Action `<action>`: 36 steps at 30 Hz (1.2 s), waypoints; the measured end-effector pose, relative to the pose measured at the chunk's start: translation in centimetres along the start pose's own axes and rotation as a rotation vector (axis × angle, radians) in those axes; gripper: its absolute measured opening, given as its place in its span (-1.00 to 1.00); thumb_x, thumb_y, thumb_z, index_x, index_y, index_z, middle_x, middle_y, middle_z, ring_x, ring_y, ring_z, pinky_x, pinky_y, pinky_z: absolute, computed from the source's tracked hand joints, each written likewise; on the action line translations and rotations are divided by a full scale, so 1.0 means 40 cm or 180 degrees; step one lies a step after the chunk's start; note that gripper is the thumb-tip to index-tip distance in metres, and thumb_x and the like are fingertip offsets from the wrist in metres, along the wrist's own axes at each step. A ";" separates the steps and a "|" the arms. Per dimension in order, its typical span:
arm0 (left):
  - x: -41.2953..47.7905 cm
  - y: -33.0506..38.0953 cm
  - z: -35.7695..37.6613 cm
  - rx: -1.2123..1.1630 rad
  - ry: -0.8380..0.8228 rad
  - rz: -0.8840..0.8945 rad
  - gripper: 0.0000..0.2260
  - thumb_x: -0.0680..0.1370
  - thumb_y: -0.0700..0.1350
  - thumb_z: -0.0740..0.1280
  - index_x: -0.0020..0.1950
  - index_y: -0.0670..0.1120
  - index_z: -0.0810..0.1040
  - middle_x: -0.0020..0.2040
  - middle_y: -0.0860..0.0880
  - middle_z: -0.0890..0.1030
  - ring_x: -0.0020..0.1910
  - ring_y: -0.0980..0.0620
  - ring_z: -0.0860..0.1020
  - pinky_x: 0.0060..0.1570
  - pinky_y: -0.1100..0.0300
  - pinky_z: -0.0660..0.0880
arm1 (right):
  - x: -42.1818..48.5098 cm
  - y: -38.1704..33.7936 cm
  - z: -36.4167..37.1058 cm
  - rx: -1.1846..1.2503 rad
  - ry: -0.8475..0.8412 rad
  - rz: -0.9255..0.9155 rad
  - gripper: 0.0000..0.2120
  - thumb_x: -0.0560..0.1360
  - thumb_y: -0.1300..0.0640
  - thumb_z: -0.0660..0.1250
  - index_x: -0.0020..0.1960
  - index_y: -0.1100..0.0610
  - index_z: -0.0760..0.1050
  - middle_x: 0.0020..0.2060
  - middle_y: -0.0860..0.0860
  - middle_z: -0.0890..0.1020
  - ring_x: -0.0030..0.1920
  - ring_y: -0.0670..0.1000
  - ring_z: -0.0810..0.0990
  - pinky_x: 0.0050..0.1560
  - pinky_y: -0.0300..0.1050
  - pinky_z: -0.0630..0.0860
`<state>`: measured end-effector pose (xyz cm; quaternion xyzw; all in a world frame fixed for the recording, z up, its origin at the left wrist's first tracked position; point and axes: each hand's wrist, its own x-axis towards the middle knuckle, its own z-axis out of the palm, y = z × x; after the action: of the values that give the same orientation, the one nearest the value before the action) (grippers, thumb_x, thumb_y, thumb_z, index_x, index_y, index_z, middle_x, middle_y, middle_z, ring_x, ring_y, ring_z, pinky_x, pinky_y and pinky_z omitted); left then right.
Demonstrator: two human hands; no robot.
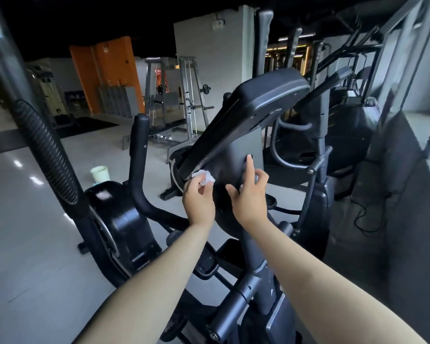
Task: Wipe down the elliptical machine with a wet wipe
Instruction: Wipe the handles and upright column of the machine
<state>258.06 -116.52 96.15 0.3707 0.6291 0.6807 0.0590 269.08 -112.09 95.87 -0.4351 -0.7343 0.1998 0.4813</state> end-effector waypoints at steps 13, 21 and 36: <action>-0.055 0.029 0.021 0.0189 -0.0789 -0.0009 -0.54 0.72 0.02 0.06 0.64 0.03 0.18 0.61 0.00 0.27 0.56 0.05 0.27 0.55 0.07 0.20 | -0.031 0.071 -0.006 0.0477 -0.0030 -0.0180 -0.21 0.55 0.08 0.46 0.62 -0.10 0.10 0.38 0.06 0.22 -0.06 -0.25 0.47 0.11 -0.12 0.51; -0.093 0.009 0.074 0.0468 -0.0575 -0.0516 -0.52 0.75 0.06 -0.01 0.67 0.00 0.06 0.67 0.09 0.04 0.62 0.15 0.06 0.38 0.40 -0.02 | 0.056 0.046 -0.061 0.0594 0.0094 -0.0786 -0.25 0.52 -0.05 0.48 0.59 0.00 0.20 0.13 -0.08 0.31 -0.09 -0.23 0.36 -0.07 -0.26 0.43; -0.029 0.001 0.115 0.0062 0.0246 -0.1240 -0.23 0.51 0.42 0.02 0.50 -0.06 0.43 0.48 -0.09 0.48 0.48 -0.09 0.42 0.53 -0.09 0.28 | 0.064 0.075 -0.063 0.0607 -0.0462 -0.0840 -0.33 0.60 -0.06 0.38 0.60 -0.08 0.13 0.11 0.02 0.42 0.05 0.02 0.55 -0.10 0.00 0.60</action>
<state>261.56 -113.41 95.37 0.2161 0.6973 0.6640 0.1618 272.25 -108.66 96.27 -0.2718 -0.7955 0.2345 0.4881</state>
